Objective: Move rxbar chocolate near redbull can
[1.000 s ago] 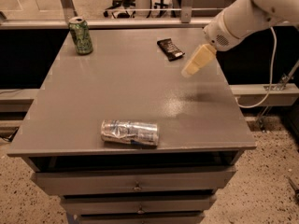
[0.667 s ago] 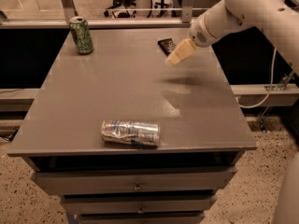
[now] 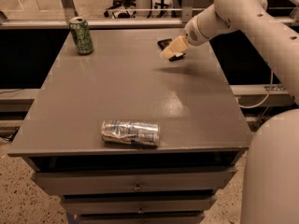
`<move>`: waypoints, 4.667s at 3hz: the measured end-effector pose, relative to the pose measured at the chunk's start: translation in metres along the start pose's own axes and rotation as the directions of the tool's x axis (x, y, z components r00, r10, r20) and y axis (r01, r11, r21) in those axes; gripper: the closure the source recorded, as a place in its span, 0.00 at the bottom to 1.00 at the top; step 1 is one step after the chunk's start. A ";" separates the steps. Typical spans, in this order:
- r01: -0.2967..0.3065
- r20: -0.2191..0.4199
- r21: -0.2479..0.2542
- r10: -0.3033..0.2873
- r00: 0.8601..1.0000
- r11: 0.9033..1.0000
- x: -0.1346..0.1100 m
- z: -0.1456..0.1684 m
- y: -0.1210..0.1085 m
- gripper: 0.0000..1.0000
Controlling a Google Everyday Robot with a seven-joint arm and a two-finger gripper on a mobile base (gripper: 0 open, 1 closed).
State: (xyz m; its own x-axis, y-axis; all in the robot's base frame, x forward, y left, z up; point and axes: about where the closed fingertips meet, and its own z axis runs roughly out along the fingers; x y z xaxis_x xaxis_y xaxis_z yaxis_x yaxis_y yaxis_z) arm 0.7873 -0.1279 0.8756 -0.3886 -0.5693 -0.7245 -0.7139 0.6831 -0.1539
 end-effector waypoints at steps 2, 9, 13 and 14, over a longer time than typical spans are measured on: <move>-0.119 0.003 -0.006 0.119 0.993 0.993 0.011 0.029 -0.021 0.00; -0.149 0.002 -0.037 0.149 0.989 0.988 0.011 0.047 -0.016 1.00; -0.149 0.001 -0.039 0.149 0.989 0.988 0.010 0.047 -0.016 0.98; -0.149 0.001 -0.039 0.149 0.989 0.988 0.010 0.047 -0.016 0.76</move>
Offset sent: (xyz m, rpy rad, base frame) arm 0.0427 -0.0204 -0.0321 0.1250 0.0829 -0.1256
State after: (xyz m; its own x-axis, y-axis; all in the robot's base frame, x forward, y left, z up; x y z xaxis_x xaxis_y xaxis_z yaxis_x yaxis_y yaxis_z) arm 0.8220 -0.1226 0.8390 -0.4900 -0.4609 -0.7400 -0.6704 0.7418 -0.0181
